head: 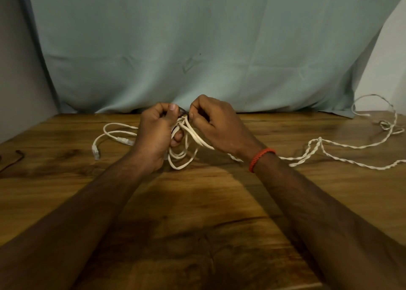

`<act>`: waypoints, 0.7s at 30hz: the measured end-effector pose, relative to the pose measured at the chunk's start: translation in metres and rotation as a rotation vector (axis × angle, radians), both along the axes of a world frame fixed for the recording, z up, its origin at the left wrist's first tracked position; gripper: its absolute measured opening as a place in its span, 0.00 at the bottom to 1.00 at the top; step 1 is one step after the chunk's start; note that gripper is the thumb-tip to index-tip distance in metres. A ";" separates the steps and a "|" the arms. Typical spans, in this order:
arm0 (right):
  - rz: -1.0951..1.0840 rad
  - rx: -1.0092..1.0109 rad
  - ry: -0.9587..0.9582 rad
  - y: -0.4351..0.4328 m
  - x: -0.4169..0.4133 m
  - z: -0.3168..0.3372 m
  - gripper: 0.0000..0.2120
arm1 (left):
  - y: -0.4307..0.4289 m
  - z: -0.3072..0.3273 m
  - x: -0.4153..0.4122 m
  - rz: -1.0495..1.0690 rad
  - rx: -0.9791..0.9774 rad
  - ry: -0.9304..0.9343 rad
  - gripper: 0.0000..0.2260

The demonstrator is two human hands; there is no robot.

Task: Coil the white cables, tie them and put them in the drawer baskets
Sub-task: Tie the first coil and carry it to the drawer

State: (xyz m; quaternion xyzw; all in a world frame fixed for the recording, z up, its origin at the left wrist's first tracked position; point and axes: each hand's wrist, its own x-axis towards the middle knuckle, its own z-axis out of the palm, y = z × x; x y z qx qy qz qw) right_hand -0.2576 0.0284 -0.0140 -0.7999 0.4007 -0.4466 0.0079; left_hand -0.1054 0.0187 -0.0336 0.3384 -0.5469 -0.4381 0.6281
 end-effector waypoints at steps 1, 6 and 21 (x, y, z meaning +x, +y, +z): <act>-0.005 -0.034 0.006 0.001 0.001 0.000 0.05 | 0.000 0.000 -0.001 0.009 -0.003 0.010 0.11; -0.035 -0.139 -0.032 0.002 0.006 0.005 0.05 | 0.003 0.003 -0.006 0.053 -0.026 0.046 0.13; -0.073 -0.261 0.036 0.016 0.008 0.012 0.12 | -0.005 0.009 -0.003 0.220 0.077 0.186 0.20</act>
